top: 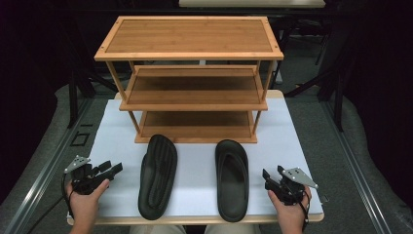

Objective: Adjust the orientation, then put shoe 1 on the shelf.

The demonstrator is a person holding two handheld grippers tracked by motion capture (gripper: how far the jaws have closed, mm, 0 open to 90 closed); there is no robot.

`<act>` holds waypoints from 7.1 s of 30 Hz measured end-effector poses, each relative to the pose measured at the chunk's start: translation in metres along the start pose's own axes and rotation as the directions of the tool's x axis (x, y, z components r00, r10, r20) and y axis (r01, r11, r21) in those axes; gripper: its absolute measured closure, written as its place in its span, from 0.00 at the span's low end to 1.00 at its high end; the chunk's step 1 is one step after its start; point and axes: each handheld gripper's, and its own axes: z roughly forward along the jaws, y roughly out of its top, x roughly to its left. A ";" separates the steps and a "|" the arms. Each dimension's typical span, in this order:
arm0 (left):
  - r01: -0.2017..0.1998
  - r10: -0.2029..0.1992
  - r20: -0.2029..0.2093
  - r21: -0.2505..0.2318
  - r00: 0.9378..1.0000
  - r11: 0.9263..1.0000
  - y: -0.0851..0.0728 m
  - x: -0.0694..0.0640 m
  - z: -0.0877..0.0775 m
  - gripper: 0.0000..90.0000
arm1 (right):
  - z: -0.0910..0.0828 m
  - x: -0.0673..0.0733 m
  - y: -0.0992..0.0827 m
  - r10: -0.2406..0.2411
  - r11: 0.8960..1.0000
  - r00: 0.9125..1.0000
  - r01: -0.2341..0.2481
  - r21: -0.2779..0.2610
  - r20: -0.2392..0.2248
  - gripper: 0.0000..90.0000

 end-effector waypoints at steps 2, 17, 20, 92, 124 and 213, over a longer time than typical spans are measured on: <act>0.004 -0.004 -0.001 0.002 1.000 1.000 0.001 0.002 0.001 0.46 | 0.001 0.000 -0.001 -0.001 1.000 1.000 0.001 0.000 -0.003 0.45; 0.004 -0.004 0.017 0.017 1.000 1.000 0.002 -0.001 0.003 0.46 | -0.004 -0.008 -0.005 0.028 1.000 1.000 -0.028 0.003 -0.008 0.45; 0.002 -0.002 0.023 0.024 1.000 1.000 0.001 -0.003 0.004 0.46 | -0.005 -0.009 -0.006 0.028 1.000 1.000 -0.028 0.002 -0.005 0.45; -0.193 0.149 0.213 0.206 0.966 0.959 -0.005 -0.061 0.025 0.99 | -0.006 -0.007 -0.010 0.043 0.999 0.999 -0.043 0.006 -0.024 0.45; -0.243 0.194 0.321 0.122 0.927 0.962 0.008 -0.134 0.053 0.83 | -0.007 -0.008 -0.011 0.057 0.998 0.998 -0.057 0.006 -0.033 0.45; -0.210 0.140 0.351 0.168 0.926 0.963 -0.010 -0.145 0.060 0.77 | -0.009 -0.011 -0.012 0.076 0.997 0.996 -0.076 0.005 -0.049 0.45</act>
